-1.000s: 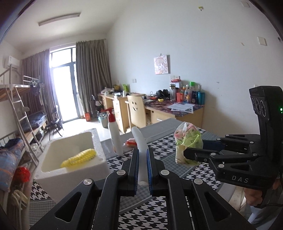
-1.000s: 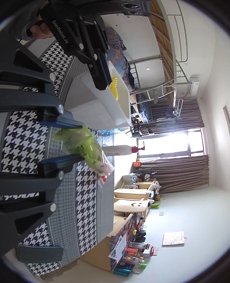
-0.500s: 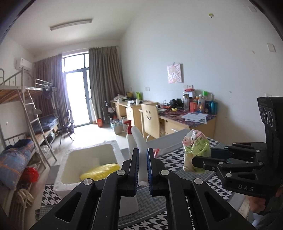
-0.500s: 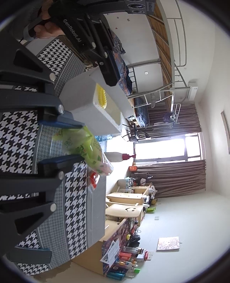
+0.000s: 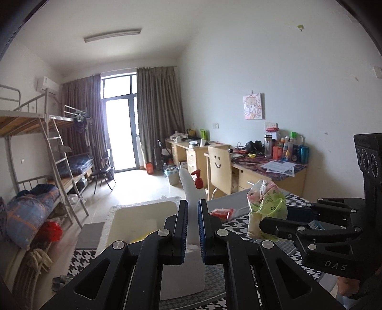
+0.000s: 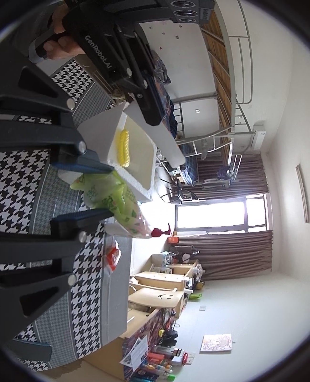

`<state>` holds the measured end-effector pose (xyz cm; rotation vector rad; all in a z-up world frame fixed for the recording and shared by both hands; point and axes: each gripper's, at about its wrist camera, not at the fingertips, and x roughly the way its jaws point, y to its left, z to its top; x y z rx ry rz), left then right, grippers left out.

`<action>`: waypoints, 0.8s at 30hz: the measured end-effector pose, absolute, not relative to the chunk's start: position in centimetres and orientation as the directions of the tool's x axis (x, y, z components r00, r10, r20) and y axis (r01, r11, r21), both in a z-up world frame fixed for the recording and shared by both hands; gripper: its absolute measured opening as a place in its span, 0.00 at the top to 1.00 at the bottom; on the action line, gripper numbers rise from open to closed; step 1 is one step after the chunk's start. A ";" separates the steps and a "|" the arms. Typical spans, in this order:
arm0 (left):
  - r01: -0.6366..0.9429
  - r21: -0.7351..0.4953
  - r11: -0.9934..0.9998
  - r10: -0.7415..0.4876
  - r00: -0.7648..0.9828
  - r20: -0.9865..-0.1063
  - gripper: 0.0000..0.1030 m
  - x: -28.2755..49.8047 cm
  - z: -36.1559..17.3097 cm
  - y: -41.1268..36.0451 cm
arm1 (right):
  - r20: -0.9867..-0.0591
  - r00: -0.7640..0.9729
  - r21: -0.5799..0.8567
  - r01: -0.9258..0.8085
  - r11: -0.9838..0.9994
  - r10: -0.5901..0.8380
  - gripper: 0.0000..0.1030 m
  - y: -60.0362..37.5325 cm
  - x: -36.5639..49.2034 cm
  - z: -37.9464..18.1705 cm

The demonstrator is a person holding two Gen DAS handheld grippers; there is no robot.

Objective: Organize soft objects
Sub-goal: 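Carry the foam roll and green bag up over the foam box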

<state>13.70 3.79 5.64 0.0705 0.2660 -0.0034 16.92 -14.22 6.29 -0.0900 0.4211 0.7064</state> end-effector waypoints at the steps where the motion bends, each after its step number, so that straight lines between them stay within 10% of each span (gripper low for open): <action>1: 0.005 0.069 0.998 0.013 0.965 -0.261 0.91 13.7 5.7 3.9 | -0.405 0.679 0.058 -0.650 0.758 0.613 0.68 -14.0 16.9 6.4; 24: -0.150 0.067 0.986 0.163 0.947 -0.279 0.91 16.1 4.8 7.8 | -0.451 0.618 0.014 -0.717 0.697 0.644 0.68 -8.3 19.2 6.9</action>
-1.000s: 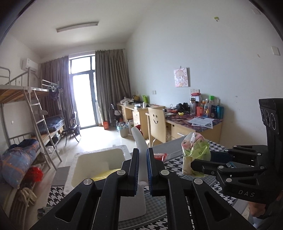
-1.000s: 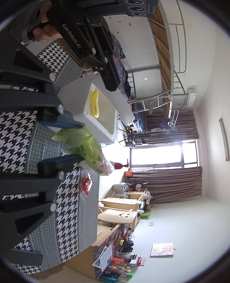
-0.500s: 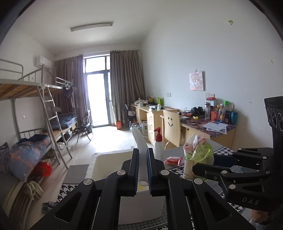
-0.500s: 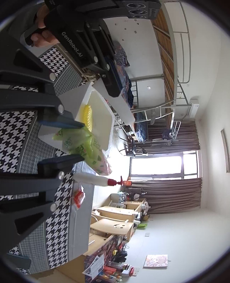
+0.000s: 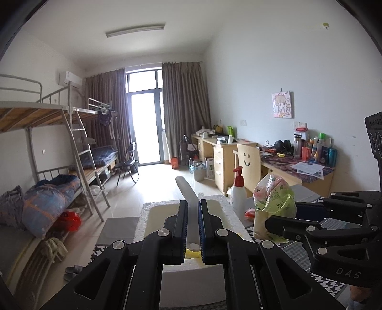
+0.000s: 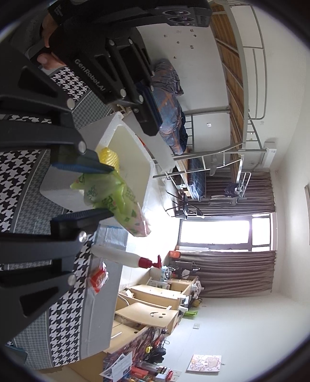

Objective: Organize soft objects
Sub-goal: 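Carry the foam roll and green bag up over the foam box, then open the left gripper to drop the white foam roll into the box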

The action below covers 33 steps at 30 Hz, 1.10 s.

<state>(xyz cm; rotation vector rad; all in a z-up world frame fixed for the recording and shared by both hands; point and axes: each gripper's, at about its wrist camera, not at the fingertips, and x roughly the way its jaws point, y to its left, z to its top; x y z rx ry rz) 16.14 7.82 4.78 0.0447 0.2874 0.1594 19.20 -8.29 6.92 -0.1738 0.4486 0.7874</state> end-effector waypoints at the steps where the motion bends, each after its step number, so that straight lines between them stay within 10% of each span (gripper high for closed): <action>1: -0.153 0.067 0.986 0.166 0.945 -0.282 0.91 16.3 4.8 8.0 | -0.454 0.616 0.012 -0.718 0.696 0.643 0.68 -8.1 19.3 6.9; 13: -0.140 0.055 0.989 0.150 0.930 -0.335 0.90 18.8 4.1 8.8 | -0.472 0.614 -0.005 -0.719 0.695 0.632 0.68 -6.1 19.9 7.0; 15: -0.130 0.056 0.990 0.141 0.923 -0.358 0.77 19.2 3.7 9.1 | -0.476 0.615 -0.006 -0.717 0.697 0.629 0.68 -6.0 20.1 7.0; 17: -0.149 0.052 0.987 0.158 0.918 -0.363 0.34 19.1 3.5 9.5 | -0.481 0.616 -0.005 -0.713 0.701 0.624 0.68 -5.8 20.4 7.1; 19: -0.166 0.035 0.986 0.168 0.924 -0.345 0.15 18.7 3.7 10.0 | -0.483 0.618 -0.007 -0.711 0.703 0.621 0.68 -5.7 20.5 7.0; 33: -0.254 0.017 0.967 0.245 0.912 -0.328 0.01 17.7 4.1 12.1 | -0.499 0.615 -0.022 -0.713 0.701 0.610 0.68 -4.2 21.0 7.1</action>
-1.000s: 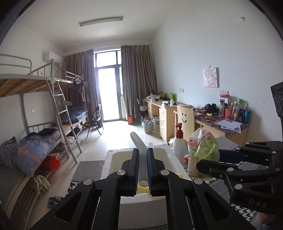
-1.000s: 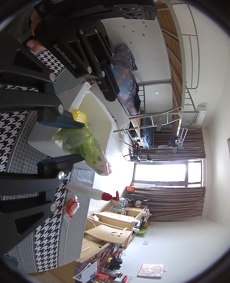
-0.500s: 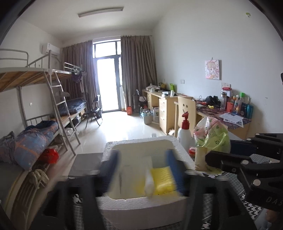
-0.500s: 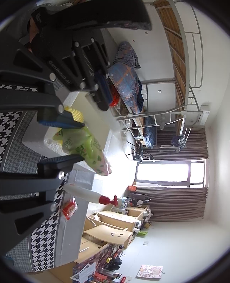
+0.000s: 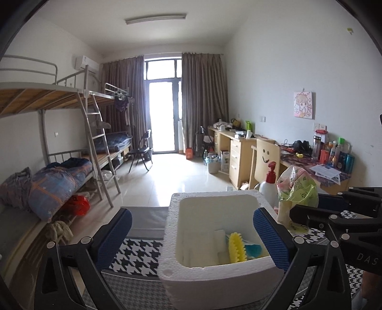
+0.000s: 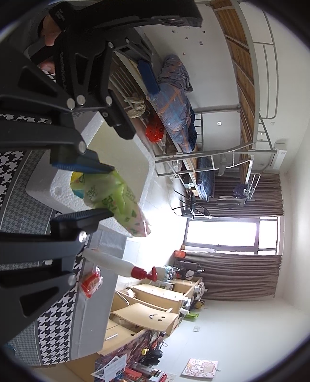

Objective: Organize soft objects
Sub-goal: 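Lower the green bag into the box and open the right gripper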

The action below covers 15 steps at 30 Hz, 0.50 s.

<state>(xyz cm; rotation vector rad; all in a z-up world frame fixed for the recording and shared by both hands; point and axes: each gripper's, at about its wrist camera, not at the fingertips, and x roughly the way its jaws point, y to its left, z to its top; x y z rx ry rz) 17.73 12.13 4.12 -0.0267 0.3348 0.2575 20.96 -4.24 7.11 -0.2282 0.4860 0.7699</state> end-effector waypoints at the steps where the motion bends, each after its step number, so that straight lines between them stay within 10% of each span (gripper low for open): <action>1: -0.263 0.016 0.965 0.253 0.910 -0.327 0.01 17.6 4.1 12.3 | -0.500 0.615 -0.023 -0.713 0.700 0.610 0.68 -4.1 21.0 7.1; 15: -0.315 0.009 0.949 0.302 0.899 -0.317 0.01 16.2 4.3 14.7 | -0.516 0.584 -0.012 -0.737 0.676 0.627 0.68 -2.3 22.1 6.9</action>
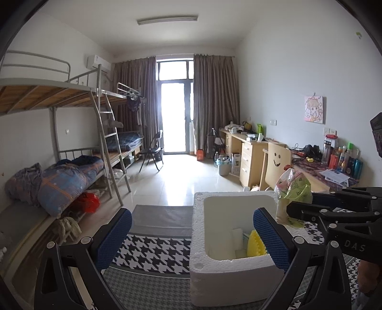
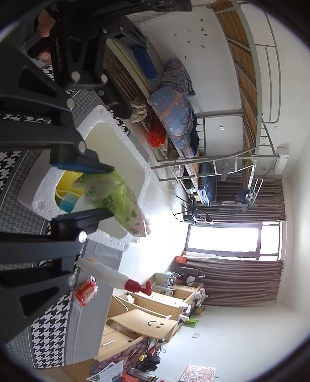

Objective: Organize soft objects
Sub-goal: 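Lower the green bag into the box and open the right gripper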

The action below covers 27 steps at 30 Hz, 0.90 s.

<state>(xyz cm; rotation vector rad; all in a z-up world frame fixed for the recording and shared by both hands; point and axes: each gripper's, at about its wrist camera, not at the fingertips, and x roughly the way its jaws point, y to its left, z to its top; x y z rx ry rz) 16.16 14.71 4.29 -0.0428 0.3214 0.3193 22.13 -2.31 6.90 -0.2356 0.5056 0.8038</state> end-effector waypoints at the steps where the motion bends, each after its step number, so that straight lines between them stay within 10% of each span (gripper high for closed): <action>1: -0.318 0.011 0.948 0.305 0.898 -0.316 0.01 16.1 4.3 14.8 | -0.518 0.584 -0.015 -0.737 0.675 0.625 0.68 -2.1 22.2 6.8; 27: -0.360 -0.039 0.932 0.325 0.880 -0.346 0.01 14.1 3.3 17.2 | -0.565 0.559 -0.017 -0.744 0.668 0.607 0.68 0.4 23.9 5.5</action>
